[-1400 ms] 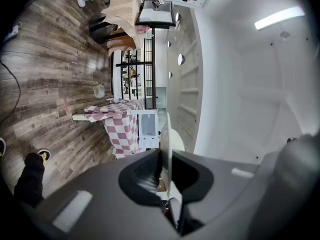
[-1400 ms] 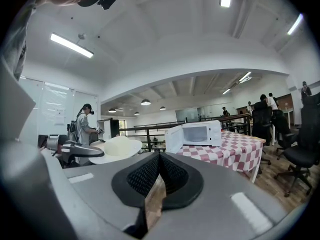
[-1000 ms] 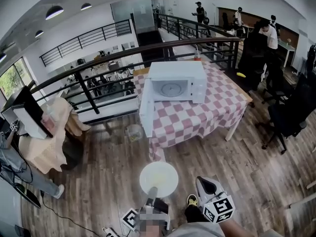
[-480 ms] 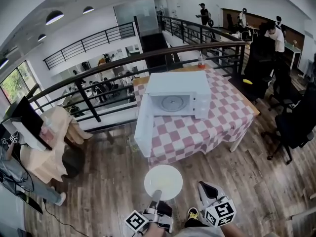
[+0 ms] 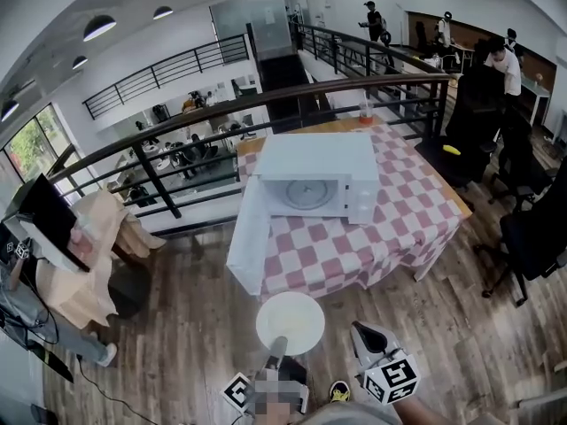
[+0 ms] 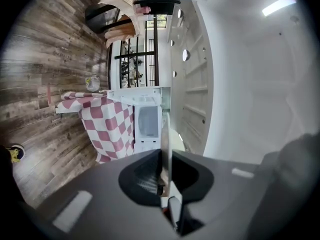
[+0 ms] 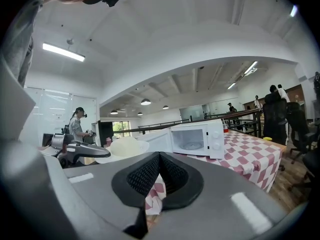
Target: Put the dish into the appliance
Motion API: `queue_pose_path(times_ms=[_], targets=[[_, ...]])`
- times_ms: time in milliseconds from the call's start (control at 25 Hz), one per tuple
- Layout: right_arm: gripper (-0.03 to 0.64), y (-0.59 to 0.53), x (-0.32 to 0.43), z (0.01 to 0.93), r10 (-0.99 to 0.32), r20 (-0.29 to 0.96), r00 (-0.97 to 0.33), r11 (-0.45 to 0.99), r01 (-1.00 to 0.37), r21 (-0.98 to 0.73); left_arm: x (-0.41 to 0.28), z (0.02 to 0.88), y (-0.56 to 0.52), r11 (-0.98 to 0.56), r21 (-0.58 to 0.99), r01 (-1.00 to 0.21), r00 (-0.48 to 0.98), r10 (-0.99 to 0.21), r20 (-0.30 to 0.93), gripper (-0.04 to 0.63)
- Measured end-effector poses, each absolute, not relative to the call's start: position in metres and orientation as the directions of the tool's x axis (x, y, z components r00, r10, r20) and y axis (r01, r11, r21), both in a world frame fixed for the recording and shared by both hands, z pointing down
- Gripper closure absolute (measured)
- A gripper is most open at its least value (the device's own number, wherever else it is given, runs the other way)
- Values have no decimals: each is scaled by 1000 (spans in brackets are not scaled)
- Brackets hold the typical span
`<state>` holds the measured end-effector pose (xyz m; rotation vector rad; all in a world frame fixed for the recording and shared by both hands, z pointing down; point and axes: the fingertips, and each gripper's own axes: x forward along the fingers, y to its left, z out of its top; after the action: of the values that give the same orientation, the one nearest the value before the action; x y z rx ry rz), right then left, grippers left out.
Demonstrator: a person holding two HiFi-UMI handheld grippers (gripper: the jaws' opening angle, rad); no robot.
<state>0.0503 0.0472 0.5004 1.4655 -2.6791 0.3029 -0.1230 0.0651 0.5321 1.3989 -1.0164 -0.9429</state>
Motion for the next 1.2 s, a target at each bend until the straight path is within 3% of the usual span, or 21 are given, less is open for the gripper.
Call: queue_pose_path(times_ms=[1200], targets=[[617, 0, 92, 500, -812, 111, -573, 555, -817, -155, -71, 525, 17, -37, 995, -88, 306, -952, -8, 566]])
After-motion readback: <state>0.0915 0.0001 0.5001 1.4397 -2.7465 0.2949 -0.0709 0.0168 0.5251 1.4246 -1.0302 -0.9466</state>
